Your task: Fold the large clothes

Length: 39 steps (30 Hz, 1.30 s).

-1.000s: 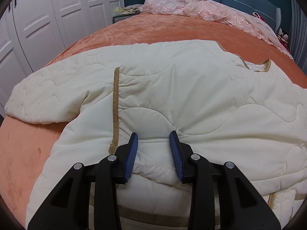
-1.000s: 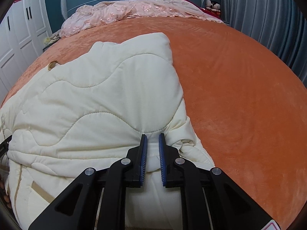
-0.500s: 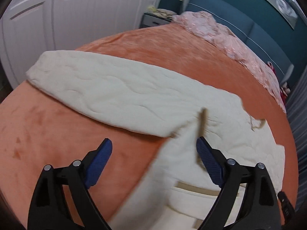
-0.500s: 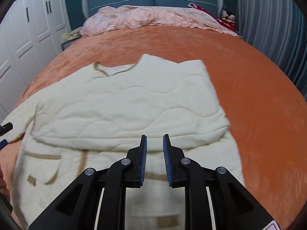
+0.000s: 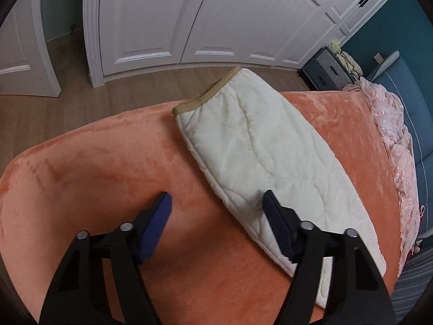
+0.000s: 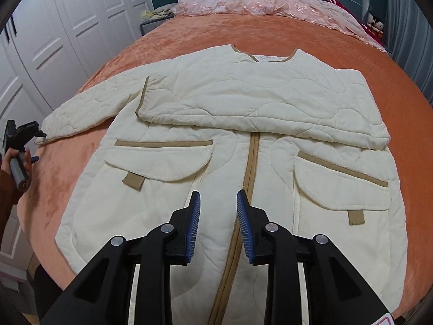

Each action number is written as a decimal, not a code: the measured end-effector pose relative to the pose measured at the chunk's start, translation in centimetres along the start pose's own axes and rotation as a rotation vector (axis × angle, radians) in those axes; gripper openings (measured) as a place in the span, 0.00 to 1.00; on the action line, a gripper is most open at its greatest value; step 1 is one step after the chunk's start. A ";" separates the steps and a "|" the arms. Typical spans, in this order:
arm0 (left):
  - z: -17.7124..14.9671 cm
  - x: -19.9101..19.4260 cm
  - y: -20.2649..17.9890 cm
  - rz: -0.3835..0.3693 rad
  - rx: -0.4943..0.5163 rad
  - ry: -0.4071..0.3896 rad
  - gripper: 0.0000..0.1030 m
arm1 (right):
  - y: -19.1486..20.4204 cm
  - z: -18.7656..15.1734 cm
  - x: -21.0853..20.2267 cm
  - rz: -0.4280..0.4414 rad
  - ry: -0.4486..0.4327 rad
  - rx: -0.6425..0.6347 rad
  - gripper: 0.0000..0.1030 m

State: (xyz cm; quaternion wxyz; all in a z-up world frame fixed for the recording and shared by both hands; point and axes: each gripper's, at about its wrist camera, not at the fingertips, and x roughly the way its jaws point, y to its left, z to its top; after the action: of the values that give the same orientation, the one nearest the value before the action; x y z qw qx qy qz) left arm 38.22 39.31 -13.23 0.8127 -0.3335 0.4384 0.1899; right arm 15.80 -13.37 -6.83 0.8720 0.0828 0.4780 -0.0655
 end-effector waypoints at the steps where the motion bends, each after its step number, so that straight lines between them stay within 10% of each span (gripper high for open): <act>1: 0.1 0.2 -0.6 -0.035 0.014 0.014 0.32 | -0.3 0.0 -0.1 -0.003 0.001 0.003 0.28; 3: 0.2 0.1 -2.2 -0.052 0.044 0.034 0.09 | -0.7 0.0 -0.5 -0.012 -0.003 0.008 0.28; 10: -3.5 -11.0 -14.9 -0.245 0.379 -0.146 0.04 | -3.0 0.2 -1.4 -0.015 -0.024 0.045 0.28; 16: -16.3 -21.7 -29.9 -0.551 0.715 -0.164 0.04 | -6.9 -0.6 -2.6 -0.006 -0.054 0.138 0.28; 20: -27.7 -23.9 -36.1 -0.683 0.854 -0.034 0.06 | -10.2 -1.4 -3.6 -0.044 -0.077 0.163 0.28; 22: -33.2 -23.2 -37.5 -0.687 0.886 0.033 0.11 | -12.0 -1.8 -4.0 -0.068 -0.084 0.174 0.28; 25: -39.4 -20.9 -37.2 -0.662 0.856 0.161 0.73 | -14.7 -2.3 -4.4 -0.090 -0.095 0.206 0.34; 27: -41.7 -19.6 -35.9 -0.659 0.809 0.217 0.78 | -16.3 -2.4 -4.6 -0.097 -0.108 0.232 0.42; 31: -41.2 -17.1 -33.4 -0.609 0.780 0.256 0.78 | -18.4 -1.8 -4.3 -0.062 -0.126 0.291 0.45; 39: -28.8 -8.9 -26.4 -0.373 0.460 0.239 0.77 | -21.5 3.7 0.2 0.045 -0.145 0.440 0.46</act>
State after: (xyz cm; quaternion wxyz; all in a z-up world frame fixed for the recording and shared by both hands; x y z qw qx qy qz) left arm 32.36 0.14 -7.20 0.8304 -0.2355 0.4935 -0.1070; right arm 14.75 -35.12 -6.77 0.8662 0.2766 0.3862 -0.1547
